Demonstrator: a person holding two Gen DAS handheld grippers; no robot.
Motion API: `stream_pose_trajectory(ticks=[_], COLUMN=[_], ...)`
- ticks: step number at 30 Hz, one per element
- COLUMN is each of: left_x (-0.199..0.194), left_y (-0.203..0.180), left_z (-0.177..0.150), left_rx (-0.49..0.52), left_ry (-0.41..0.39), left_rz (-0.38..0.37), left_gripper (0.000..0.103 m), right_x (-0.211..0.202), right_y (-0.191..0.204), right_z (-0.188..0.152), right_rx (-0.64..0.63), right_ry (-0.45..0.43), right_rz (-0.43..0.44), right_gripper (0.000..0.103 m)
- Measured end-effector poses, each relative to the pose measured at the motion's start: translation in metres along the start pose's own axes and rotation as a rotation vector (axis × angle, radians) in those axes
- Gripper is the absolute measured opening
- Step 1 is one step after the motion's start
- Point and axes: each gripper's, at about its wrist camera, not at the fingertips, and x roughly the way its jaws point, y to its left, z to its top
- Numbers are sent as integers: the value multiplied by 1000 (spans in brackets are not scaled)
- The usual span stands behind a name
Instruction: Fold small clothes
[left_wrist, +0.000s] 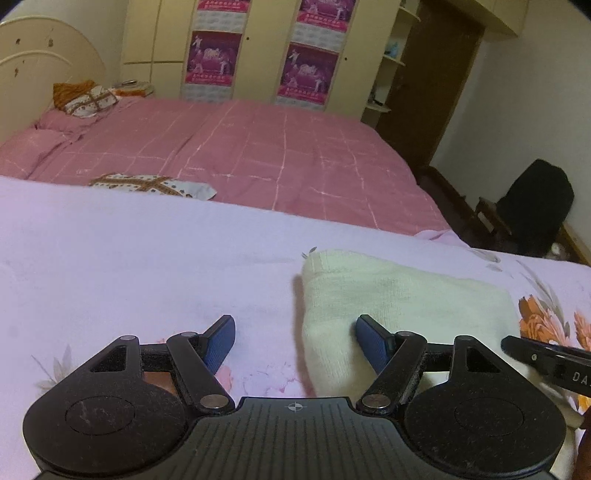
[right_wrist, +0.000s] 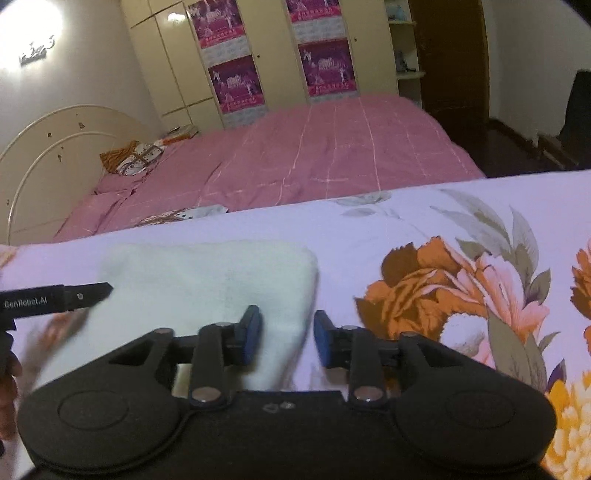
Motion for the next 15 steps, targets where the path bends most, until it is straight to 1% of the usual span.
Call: stream_pose_trajectory(ticks=[2,6,8,10,13,15], left_x=[-1,-7,-19,-26,-35,-39], left_y=[-1,0,-1,-1,3,5], left_z=[-1,3,3,0,-6,-10], left_rx=[4,15,32,36,29,27], left_ry=[-1,10,-10,-15,-21,-24], left_rz=[4,9,8,1,-4,-3], left_gripper=[73,73,73,73,73,73], right_x=[-1,-5,-15,-33,-51,-59], right_y=[-2,5,9,13,16,21], right_z=[-4,-5,-4,-7,-21,-29], right_rx=[26,21,26,25,35,27], right_ry=[-8,-9,-20,-45,-39,-24], right_rz=[-1,-29,-39,-9,36,47], right_gripper=[35,35,36,36,36,36])
